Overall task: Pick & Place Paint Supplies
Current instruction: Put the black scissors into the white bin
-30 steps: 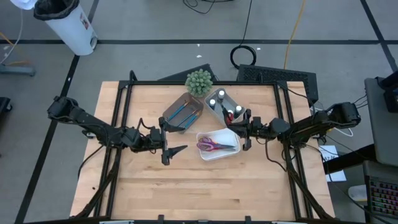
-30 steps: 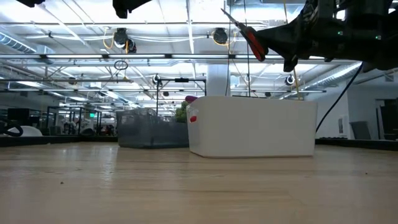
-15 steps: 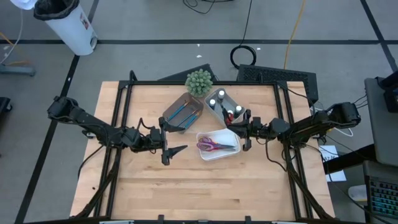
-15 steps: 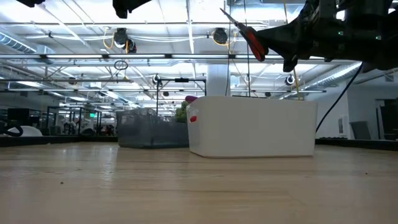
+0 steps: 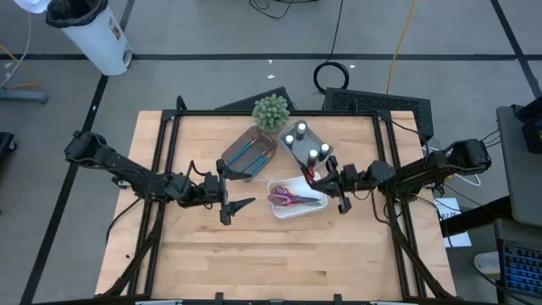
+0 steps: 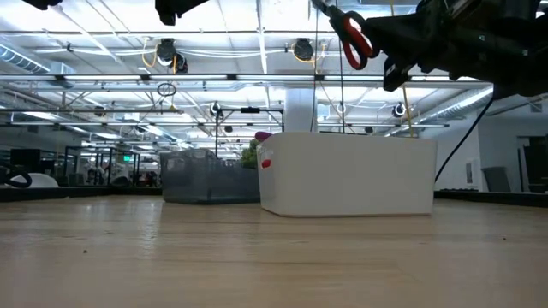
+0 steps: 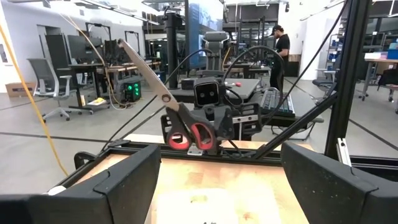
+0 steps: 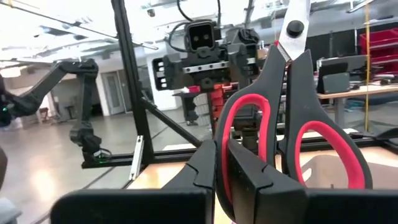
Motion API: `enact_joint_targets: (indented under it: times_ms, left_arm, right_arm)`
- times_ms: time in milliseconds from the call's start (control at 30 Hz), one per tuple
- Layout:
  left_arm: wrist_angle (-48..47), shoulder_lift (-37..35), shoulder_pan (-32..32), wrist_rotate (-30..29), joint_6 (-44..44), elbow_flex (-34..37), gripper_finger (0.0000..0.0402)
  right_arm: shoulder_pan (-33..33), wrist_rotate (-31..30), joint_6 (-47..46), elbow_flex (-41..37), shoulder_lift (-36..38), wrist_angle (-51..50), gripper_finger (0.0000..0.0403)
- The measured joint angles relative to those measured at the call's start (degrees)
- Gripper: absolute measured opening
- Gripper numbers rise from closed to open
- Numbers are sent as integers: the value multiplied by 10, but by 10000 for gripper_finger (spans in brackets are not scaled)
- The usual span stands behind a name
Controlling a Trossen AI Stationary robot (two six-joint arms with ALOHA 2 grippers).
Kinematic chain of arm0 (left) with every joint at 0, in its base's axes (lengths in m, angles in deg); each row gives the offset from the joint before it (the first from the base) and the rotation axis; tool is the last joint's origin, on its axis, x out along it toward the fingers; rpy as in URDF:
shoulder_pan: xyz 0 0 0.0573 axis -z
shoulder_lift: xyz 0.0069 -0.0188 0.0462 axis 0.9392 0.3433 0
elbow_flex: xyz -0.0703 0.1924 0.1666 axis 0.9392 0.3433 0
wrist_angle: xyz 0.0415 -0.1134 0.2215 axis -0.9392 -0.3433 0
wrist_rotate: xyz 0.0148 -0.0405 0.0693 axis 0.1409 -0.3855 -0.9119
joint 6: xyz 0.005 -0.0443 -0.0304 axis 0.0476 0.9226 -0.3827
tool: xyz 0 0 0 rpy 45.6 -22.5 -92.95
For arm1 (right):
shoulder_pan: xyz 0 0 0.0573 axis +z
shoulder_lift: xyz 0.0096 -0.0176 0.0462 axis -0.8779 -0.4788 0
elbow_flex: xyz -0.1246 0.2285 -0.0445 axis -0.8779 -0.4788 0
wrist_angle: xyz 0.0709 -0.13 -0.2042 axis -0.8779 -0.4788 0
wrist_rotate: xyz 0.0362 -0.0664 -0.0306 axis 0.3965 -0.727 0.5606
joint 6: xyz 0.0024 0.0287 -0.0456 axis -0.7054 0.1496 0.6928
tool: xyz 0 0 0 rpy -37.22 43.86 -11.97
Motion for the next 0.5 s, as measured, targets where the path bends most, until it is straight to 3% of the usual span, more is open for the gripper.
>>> enact_joint_targets:
  times_ms: [500]
  left_arm:
    - [0,0,0,0,0,0,340]
  right_arm:
    - [0,76,-32,1,0,27,9]
